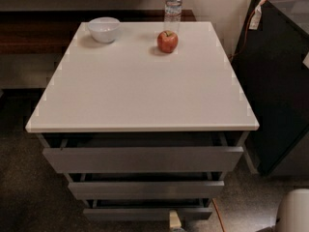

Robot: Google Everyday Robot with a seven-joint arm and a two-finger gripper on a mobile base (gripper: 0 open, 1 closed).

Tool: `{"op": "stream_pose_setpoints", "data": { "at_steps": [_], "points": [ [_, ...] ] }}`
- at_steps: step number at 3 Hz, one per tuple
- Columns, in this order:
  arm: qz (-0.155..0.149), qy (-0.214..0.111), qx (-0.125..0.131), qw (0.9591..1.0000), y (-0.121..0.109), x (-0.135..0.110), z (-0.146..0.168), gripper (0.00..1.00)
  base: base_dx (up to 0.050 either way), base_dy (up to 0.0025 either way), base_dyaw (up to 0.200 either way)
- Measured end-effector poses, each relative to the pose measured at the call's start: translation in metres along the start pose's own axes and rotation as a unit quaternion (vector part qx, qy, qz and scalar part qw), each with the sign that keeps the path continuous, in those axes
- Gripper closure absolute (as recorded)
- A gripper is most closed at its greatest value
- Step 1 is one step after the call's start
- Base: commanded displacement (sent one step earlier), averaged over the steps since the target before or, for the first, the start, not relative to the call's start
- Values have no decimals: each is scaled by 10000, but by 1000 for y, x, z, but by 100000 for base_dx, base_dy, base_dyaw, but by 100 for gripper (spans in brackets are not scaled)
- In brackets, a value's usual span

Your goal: Pick coke can from bottom drawer and place on counter

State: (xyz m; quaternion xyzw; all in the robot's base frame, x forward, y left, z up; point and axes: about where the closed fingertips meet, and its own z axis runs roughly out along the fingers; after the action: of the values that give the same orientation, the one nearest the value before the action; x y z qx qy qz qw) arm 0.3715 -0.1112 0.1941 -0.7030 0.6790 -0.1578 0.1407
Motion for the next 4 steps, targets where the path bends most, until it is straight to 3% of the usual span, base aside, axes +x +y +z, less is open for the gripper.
{"op": "stream_pose_setpoints", "data": {
  "at_steps": [4],
  "points": [
    [315,-249,107,9991,-33,20,17,0,0,0,0]
  ]
}}
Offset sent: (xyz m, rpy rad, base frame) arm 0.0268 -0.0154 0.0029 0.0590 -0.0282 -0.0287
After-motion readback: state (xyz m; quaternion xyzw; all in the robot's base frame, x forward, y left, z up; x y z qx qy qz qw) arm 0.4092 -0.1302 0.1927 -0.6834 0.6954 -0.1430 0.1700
